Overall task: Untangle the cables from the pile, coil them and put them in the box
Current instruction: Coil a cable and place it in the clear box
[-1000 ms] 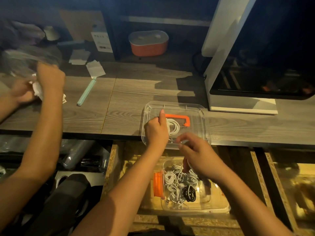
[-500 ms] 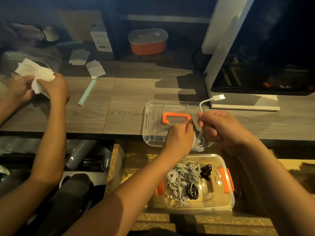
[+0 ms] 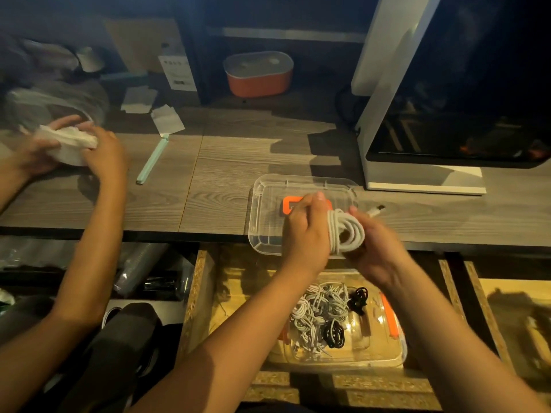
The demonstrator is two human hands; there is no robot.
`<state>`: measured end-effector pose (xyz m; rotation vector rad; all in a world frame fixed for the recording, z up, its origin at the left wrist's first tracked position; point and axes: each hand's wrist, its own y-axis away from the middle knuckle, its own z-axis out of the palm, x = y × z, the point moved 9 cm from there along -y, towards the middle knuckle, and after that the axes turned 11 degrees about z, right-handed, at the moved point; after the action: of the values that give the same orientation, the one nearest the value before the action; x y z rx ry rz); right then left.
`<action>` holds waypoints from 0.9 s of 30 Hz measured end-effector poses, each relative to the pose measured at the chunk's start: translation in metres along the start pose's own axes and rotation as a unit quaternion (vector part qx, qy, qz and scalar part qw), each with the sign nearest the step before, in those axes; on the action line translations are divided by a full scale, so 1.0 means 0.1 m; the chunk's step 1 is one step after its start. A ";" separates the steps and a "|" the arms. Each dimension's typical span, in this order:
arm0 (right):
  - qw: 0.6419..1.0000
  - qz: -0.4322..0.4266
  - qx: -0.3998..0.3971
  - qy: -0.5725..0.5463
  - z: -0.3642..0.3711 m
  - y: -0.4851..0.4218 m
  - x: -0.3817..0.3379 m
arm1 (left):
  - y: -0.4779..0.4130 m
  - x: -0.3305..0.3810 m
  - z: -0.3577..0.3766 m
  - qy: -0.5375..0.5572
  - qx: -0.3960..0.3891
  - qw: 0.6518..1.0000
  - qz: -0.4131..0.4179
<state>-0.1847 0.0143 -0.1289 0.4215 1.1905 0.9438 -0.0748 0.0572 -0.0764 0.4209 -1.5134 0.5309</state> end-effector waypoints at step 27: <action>0.708 -0.482 0.247 0.454 0.29 0.59 0.08 | 0.15 -0.67 -0.33 -0.056 0.217 0.966 -0.128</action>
<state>-0.1808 0.0595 -0.0804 -0.3589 2.2511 -0.2136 -0.0551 0.0843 -0.1450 0.9872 -1.4178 0.6425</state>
